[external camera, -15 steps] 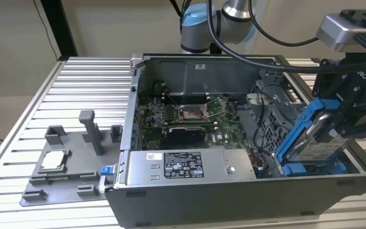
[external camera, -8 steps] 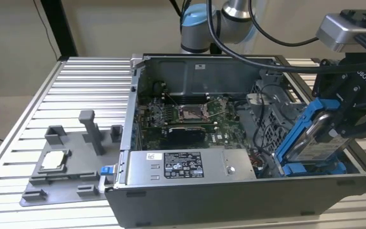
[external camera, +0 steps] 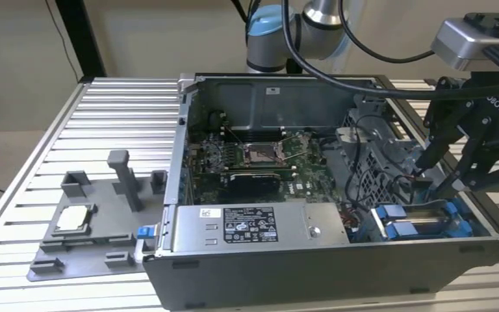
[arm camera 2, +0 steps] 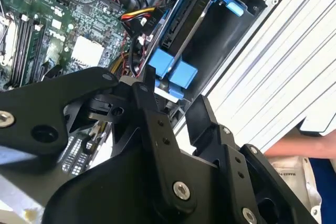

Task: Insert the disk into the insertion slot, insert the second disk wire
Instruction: 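Insert the second disk wire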

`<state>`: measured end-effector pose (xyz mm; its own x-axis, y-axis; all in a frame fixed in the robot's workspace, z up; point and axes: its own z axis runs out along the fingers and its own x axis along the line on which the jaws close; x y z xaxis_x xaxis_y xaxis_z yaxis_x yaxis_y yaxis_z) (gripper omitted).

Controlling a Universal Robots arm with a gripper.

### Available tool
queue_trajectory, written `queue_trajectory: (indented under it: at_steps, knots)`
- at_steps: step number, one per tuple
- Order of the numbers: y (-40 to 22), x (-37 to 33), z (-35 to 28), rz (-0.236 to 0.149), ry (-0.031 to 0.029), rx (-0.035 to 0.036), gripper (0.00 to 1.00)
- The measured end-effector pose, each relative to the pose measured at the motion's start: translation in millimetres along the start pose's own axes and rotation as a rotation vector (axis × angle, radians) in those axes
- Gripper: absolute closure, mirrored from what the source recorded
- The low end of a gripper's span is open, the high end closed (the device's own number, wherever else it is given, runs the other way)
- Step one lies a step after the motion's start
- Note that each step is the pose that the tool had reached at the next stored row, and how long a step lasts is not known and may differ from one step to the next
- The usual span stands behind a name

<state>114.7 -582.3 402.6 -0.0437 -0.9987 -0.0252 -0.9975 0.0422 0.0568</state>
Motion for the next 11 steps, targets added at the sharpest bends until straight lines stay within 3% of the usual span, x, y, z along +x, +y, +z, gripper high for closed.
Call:
queue_trajectory:
  at_steps: [5,11]
  knots:
    - [-1.0,0.0,2.3,0.000,-0.0003,0.0015,0.00]
    - [-3.1,-3.2,8.0,0.000,-0.0007,0.0124,0.00]
